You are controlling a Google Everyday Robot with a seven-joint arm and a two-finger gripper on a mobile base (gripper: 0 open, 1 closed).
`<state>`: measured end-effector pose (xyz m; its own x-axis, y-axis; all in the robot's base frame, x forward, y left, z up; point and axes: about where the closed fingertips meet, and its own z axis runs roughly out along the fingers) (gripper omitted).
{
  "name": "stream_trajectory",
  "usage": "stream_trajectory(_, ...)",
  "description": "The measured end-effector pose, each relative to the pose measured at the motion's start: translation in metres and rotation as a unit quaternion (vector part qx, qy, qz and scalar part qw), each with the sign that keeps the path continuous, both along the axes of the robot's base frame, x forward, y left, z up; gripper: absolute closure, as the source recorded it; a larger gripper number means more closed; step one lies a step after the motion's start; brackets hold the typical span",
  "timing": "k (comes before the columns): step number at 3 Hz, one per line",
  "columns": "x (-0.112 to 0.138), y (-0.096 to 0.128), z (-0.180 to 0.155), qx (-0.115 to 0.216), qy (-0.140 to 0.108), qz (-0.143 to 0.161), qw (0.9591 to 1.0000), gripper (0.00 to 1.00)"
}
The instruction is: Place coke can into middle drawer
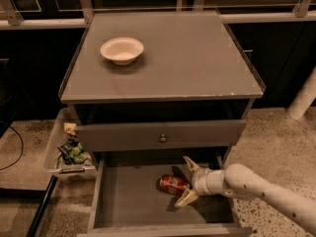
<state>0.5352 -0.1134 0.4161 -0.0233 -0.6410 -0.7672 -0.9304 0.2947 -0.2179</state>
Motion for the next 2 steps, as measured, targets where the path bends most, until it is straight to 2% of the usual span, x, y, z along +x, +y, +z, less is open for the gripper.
stream_trajectory(1,-0.006,-0.015,0.036,0.001,-0.025,0.022,0.9994,0.00)
stream_trajectory(2,-0.030,-0.035,0.079,0.002,-0.027,0.045,0.9986,0.00)
